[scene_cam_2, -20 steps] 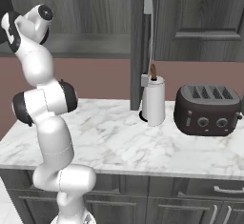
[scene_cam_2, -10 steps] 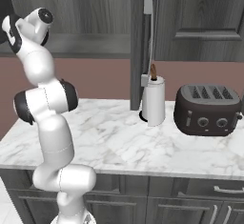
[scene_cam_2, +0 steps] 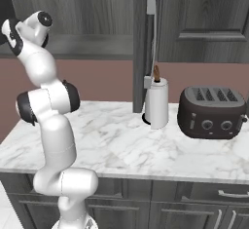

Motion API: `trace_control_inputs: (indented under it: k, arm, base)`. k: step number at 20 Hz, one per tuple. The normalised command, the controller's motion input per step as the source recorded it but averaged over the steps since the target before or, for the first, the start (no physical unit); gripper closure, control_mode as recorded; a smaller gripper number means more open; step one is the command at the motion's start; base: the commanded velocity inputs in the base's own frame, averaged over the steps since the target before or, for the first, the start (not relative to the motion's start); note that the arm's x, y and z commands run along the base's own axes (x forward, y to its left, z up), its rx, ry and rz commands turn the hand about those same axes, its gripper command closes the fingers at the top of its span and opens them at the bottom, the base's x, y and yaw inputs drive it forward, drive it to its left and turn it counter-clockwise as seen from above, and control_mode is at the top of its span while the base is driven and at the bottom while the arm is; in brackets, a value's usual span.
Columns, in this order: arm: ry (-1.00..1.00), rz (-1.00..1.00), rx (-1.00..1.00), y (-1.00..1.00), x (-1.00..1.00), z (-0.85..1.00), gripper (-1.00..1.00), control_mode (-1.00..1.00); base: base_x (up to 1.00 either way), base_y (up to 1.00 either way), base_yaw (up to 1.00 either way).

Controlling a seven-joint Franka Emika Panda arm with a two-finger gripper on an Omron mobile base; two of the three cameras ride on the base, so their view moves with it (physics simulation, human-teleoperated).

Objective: Collect the turmeric, mayonnaise, and shaker from the cabinet and place them next to the stove.

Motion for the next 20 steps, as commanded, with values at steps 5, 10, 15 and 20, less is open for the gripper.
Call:
trace_control_inputs:
  k: [5, 10, 15, 20]
  arm:
    - [0.0, 0.0, 0.0, 0.13, 0.05, -0.05, 1.0, -1.0]
    - [0.0, 0.0, 0.0, 0.04, 0.0, -0.01, 1.0, -1.0]
    - [0.0, 0.0, 0.0, 0.0, 0.0, 0.0, 1.0, -1.0]
    - [0.0, 0.0, 0.0, 0.0, 0.0, 0.0, 1.0, -1.0]
  base:
    - [0.0, 0.0, 0.0]
    - [0.0, 0.0, 0.0]
    - [0.0, 0.0, 0.0]
    - [0.0, 0.0, 0.0]
